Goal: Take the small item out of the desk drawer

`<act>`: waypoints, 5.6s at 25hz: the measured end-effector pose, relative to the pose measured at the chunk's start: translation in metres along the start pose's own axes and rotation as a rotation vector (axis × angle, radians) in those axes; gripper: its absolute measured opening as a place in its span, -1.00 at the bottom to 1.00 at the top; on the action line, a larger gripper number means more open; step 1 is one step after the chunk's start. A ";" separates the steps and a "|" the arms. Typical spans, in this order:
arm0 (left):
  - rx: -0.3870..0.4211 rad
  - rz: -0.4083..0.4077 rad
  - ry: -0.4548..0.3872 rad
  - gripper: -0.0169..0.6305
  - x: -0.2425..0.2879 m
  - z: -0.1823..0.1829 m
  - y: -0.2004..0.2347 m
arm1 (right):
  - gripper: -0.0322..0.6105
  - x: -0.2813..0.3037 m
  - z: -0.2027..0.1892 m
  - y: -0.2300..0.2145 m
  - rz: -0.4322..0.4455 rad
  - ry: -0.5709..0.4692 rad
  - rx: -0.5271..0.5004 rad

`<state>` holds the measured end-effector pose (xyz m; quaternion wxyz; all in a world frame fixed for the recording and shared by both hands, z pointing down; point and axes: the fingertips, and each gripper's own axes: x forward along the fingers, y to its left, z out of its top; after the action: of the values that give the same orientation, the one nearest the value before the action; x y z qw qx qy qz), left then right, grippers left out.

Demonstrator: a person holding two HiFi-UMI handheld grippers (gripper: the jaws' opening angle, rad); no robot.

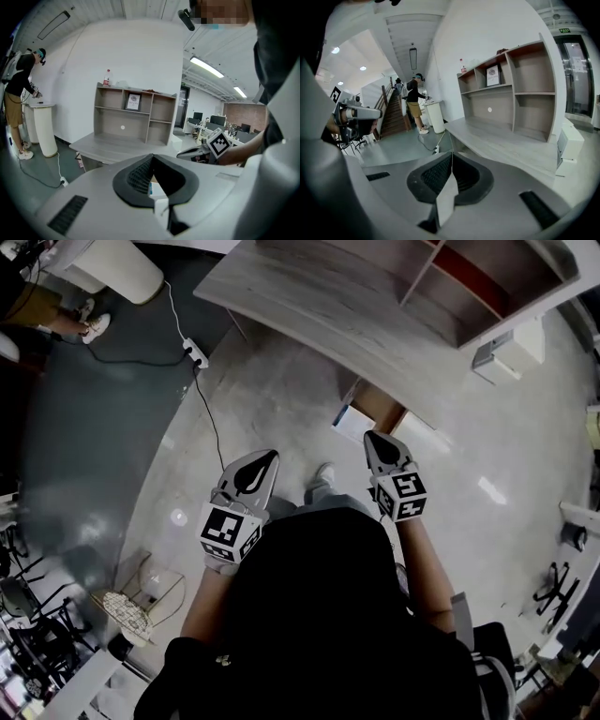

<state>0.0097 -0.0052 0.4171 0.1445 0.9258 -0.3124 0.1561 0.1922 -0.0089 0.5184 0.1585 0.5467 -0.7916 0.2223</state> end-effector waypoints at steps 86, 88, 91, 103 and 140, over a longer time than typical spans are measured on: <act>-0.207 0.168 0.117 -0.92 -0.007 -0.045 0.089 | -0.64 0.185 -0.233 -0.054 0.427 0.904 -0.779; -0.213 0.167 0.113 -0.92 -0.006 -0.045 0.091 | -0.66 0.187 -0.230 -0.056 0.398 0.916 -0.765; -0.219 0.157 0.104 -0.92 -0.004 -0.043 0.093 | -0.67 0.187 -0.223 -0.055 0.362 0.936 -0.766; -0.215 0.064 0.010 -0.92 0.010 -0.013 0.114 | -0.67 0.170 -0.112 -0.015 0.223 0.923 -0.640; 0.008 -0.185 -0.170 -0.92 0.027 0.090 0.117 | -0.66 0.016 0.211 0.084 -0.045 -0.326 -0.227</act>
<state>-0.0248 -0.1417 0.3650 0.1274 0.9611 -0.2363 0.0644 0.1066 -0.1071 0.3315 0.0936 0.5716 -0.8143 0.0366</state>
